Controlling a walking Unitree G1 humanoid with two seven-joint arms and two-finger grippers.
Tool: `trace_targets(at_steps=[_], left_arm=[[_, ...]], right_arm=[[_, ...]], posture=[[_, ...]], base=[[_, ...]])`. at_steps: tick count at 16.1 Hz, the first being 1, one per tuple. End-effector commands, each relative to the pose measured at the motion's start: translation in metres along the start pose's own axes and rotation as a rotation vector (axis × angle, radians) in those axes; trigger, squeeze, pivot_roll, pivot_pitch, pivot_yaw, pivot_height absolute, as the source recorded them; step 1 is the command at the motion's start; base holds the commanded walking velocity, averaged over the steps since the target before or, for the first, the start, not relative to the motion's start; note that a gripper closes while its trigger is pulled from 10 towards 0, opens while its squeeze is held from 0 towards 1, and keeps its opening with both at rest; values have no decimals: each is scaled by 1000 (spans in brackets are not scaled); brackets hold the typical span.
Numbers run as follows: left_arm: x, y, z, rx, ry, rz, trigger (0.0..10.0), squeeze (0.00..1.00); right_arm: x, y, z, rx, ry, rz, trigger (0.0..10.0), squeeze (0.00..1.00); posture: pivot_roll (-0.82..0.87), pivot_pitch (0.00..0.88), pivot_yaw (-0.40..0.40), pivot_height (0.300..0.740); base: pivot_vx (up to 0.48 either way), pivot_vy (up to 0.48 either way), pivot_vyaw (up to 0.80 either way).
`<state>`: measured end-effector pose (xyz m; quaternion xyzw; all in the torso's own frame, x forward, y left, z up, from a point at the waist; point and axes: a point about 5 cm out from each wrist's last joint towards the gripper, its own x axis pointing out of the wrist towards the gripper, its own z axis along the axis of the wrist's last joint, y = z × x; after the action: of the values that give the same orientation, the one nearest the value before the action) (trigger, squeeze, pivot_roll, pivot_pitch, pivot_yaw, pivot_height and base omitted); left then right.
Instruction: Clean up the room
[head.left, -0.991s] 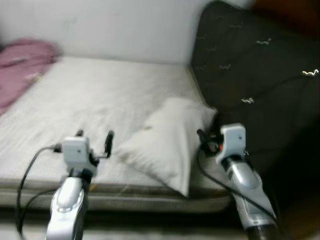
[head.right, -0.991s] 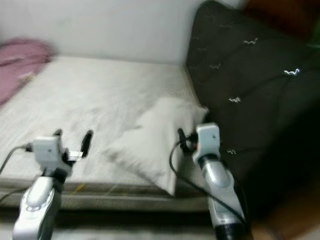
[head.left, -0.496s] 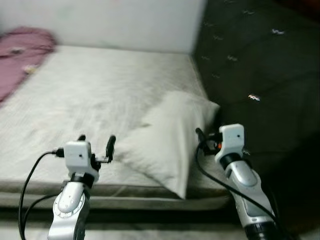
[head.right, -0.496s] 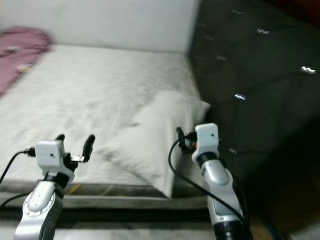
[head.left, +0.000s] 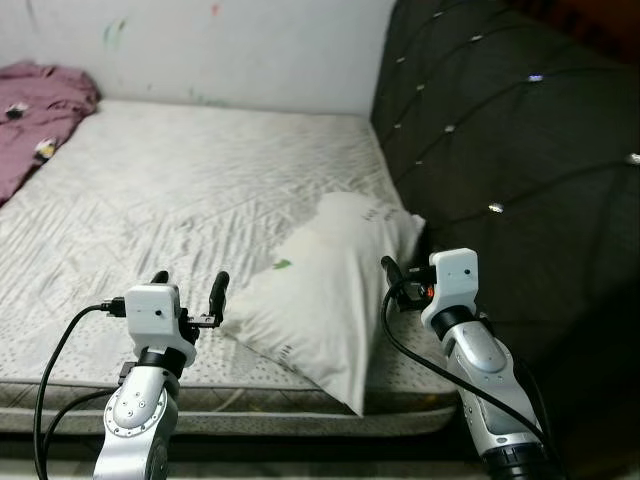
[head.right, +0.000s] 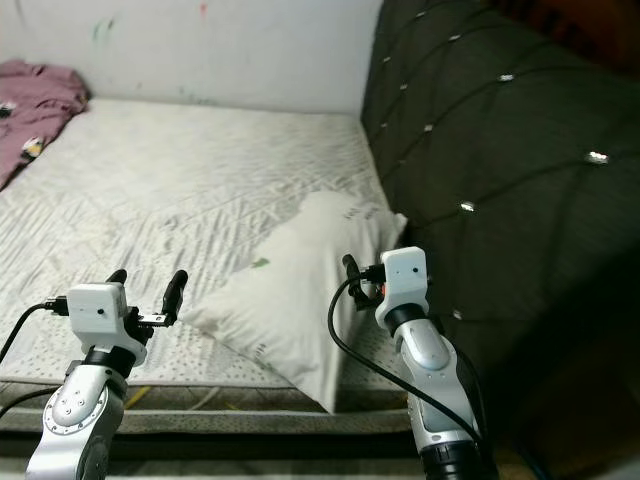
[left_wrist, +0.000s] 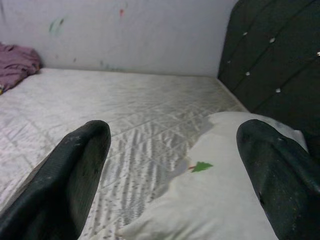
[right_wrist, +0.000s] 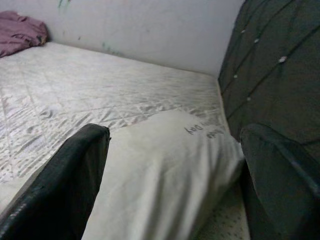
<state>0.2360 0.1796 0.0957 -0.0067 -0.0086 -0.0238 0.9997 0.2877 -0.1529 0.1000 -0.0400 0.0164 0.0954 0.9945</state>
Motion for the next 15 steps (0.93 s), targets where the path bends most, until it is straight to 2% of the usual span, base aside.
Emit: trace_targets(at_steps=[1, 6, 14, 15], left_arm=[[-1, 1, 2, 1, -6, 3, 10000, 0], [-1, 1, 1, -1, -4, -3, 10000, 0], [0, 7, -1, 3, 25, 39, 10000, 0], [-1, 9, 1, 16, 21, 55, 10000, 0]], right_arm=[[1, -2, 4, -3, -12, -1, 10000, 0], [1, -1, 3, 2, -7, 2, 10000, 0], [4, -2, 3, 15, 8, -11, 10000, 0], [4, -2, 3, 19, 6, -11, 10000, 0]], posture=[[-59, 0, -59, 740], [-56, 0, -64, 740], [-53, 0, -56, 740], [-51, 0, -56, 740]], base=[[341, 0, 0], [365, 0, 0], [0, 0, 0], [0, 0, -800]])
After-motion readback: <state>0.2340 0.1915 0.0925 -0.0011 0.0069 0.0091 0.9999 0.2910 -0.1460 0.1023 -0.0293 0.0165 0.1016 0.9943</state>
